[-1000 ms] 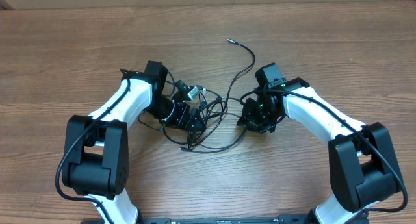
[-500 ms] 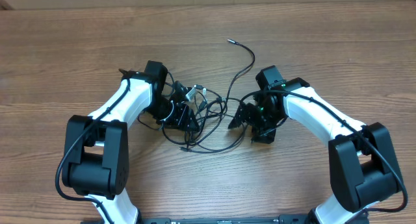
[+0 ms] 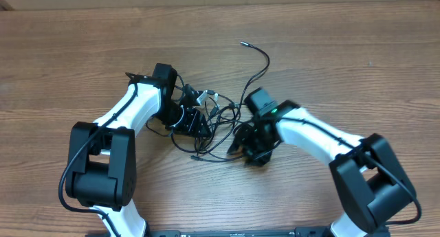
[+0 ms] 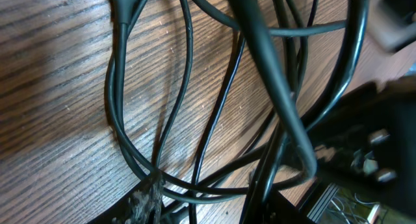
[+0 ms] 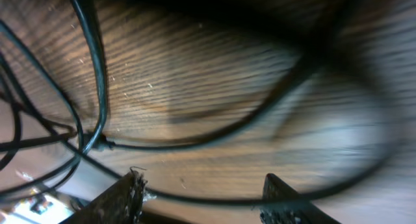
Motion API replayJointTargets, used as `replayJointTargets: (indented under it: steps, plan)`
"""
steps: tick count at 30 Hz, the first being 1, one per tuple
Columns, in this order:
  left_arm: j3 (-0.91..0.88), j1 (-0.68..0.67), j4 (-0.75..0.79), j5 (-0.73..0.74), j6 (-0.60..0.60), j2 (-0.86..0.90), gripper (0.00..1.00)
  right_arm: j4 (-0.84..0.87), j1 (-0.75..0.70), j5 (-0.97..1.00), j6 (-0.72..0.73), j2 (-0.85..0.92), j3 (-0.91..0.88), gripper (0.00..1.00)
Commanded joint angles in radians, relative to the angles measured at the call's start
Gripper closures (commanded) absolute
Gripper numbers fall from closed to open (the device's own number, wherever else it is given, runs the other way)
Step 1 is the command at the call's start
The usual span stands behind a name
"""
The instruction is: Untangle cables
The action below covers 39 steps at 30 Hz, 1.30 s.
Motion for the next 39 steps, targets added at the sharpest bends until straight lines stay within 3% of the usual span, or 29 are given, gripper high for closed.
replayJointTargets:
  steps: [1, 5, 10, 16, 18, 22, 27, 34, 39]
  plan:
    - [0.001, -0.003, 0.002, -0.003, -0.008, 0.009, 0.57, 0.073, 0.063, 0.101, 0.236, 0.0, -0.02, 0.43]
    - [0.001, -0.003, 0.002, -0.003, -0.008, 0.009, 0.57, 0.155, 0.113, 0.217, 0.378, 0.0, -0.022, 0.45]
    - [0.001, -0.003, 0.002, -0.003, -0.008, 0.009, 0.57, 0.234, 0.13, 0.222, 0.39, 0.0, -0.022, 0.53]
    - [0.001, -0.003, 0.002, -0.003, -0.008, 0.009, 0.57, 0.211, 0.129, 0.226, 0.39, 0.0, -0.022, 0.64]
    - [0.001, -0.003, 0.002, -0.003, -0.008, 0.009, 0.57, 0.2, 0.129, 0.226, 0.39, 0.0, -0.023, 0.71]
    - [0.001, -0.003, 0.003, -0.009, -0.007, 0.009, 0.58, 0.197, 0.129, 0.234, 0.387, 0.0, -0.023, 0.96]
    - [0.001, -0.001, 0.01, -0.095, -0.021, 0.009, 0.62, 0.197, 0.109, 0.172, 0.247, -0.011, -0.017, 0.96]
    - [0.001, -0.001, 0.027, -0.094, -0.034, 0.009, 0.62, 0.183, 0.037, -0.021, -0.014, -0.126, -0.005, 0.96]
    - [0.001, -0.001, 0.037, -0.094, -0.034, 0.009, 0.69, 0.097, 0.003, -0.037, -0.068, -0.226, -0.005, 0.96]
